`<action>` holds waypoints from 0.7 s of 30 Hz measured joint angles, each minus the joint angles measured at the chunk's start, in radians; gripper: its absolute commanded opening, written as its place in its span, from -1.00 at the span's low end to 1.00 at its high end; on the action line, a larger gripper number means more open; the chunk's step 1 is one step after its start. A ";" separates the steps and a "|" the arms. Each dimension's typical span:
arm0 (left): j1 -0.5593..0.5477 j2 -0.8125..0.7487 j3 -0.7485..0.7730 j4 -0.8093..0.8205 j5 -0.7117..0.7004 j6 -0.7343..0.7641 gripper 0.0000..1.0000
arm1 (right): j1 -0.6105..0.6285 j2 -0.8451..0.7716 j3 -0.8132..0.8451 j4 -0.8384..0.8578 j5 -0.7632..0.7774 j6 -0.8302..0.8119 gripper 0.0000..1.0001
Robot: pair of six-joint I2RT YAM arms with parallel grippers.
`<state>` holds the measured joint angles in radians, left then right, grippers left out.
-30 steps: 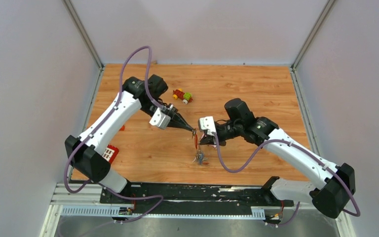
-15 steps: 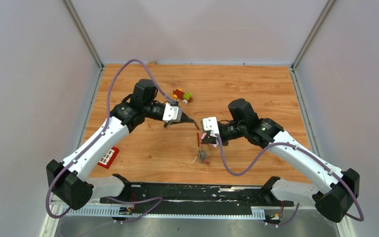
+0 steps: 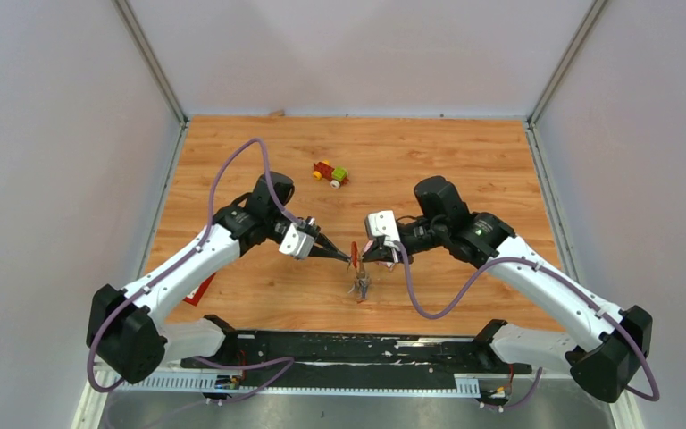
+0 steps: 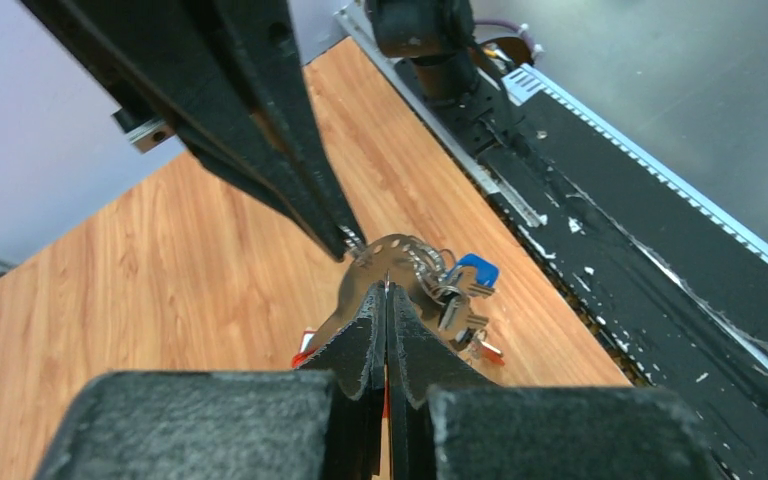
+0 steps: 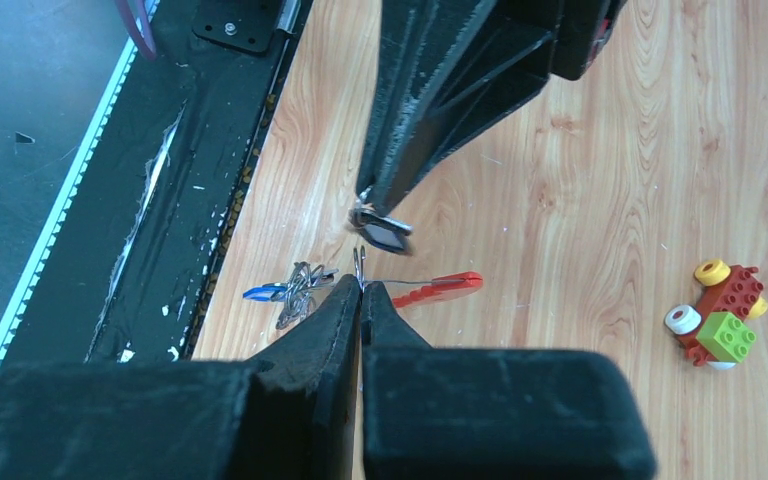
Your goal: Put the keys on the keyring
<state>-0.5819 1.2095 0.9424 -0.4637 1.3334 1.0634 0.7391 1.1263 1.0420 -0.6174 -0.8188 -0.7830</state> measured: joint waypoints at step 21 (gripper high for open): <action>-0.060 -0.065 -0.053 0.128 -0.087 -0.156 -1.00 | 0.030 0.052 0.000 -0.010 -0.026 -0.008 -1.00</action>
<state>-0.6418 1.1442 0.8894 -0.3359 1.2465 0.9077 0.7689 1.1782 1.0420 -0.6277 -0.8452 -0.7906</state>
